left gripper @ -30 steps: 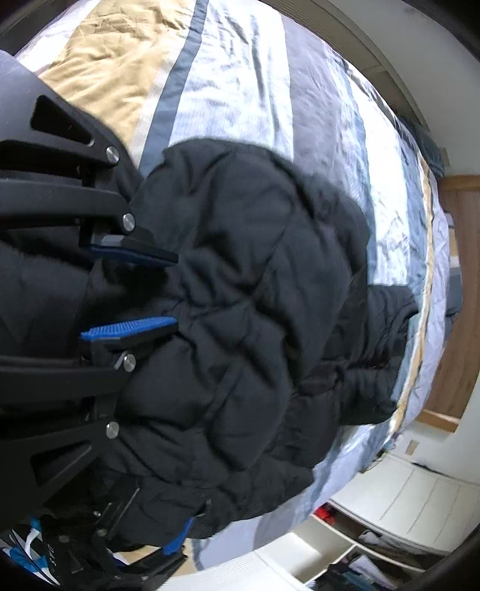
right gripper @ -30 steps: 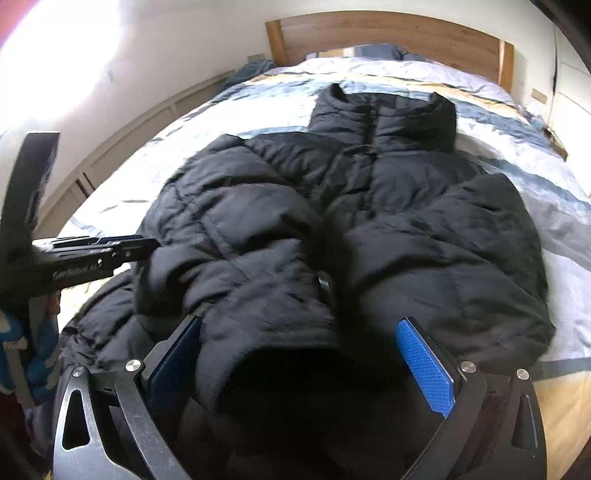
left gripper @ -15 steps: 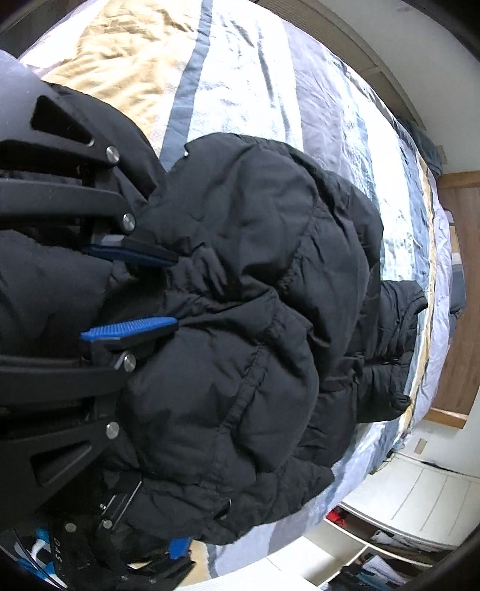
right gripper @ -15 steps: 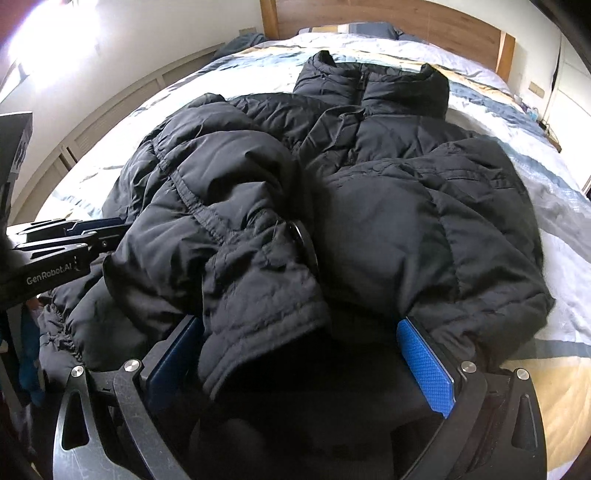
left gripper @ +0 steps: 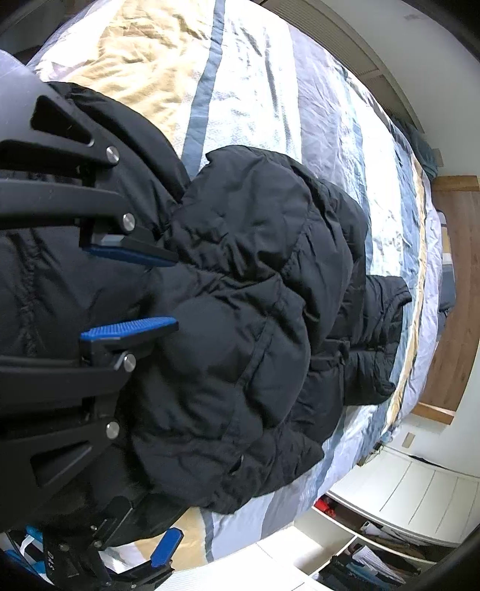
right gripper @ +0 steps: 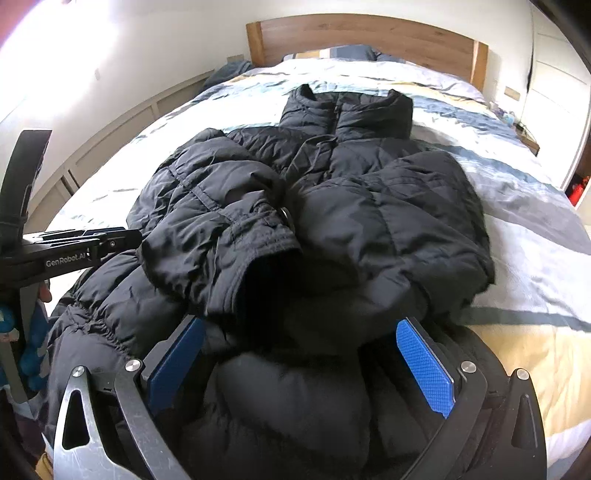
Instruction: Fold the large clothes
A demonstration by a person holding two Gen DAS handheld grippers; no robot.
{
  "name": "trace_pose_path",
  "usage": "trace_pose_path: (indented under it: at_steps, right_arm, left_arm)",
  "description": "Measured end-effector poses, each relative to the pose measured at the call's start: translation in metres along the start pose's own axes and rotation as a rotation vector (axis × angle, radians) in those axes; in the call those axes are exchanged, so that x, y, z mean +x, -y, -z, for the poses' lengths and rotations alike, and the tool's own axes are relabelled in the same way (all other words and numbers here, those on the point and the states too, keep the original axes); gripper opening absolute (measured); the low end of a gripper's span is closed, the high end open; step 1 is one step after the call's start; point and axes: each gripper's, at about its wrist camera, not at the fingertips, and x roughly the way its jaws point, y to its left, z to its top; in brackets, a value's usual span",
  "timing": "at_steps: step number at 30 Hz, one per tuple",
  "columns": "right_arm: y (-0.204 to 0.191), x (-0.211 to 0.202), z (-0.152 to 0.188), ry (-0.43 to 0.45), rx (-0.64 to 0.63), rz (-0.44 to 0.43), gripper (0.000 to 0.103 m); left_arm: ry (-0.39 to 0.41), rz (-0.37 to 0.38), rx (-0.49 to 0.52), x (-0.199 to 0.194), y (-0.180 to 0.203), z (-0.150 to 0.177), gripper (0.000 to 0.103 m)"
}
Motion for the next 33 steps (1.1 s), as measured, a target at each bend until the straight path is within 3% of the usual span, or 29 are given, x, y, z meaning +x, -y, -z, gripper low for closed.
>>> trace_pose_path:
  at_steps: [3,5,17,19,33]
  right_arm:
    - [0.005,-0.011,0.009,0.013,0.024,0.008,0.102]
    - [0.008,-0.019,0.014,0.022,0.036,0.017,0.102]
    - [0.029,-0.069,0.041,0.103,0.131,0.058,0.102]
    - [0.032,-0.076,0.047,0.115,0.147,0.070,0.102]
    - [0.049,-0.107,0.069,0.155,0.219,0.119,0.102]
  left_arm:
    - [0.003,0.013,0.013,-0.008,0.003,0.005,0.028]
    - [0.016,0.018,0.017,-0.015,0.006,0.009,0.040]
    - [0.058,0.011,0.038,-0.048,0.014,0.036,0.040]
    - [0.066,0.011,0.033,-0.053,0.014,0.041,0.045]
    - [0.268,-0.097,0.037,-0.104,0.024,0.057,0.053]
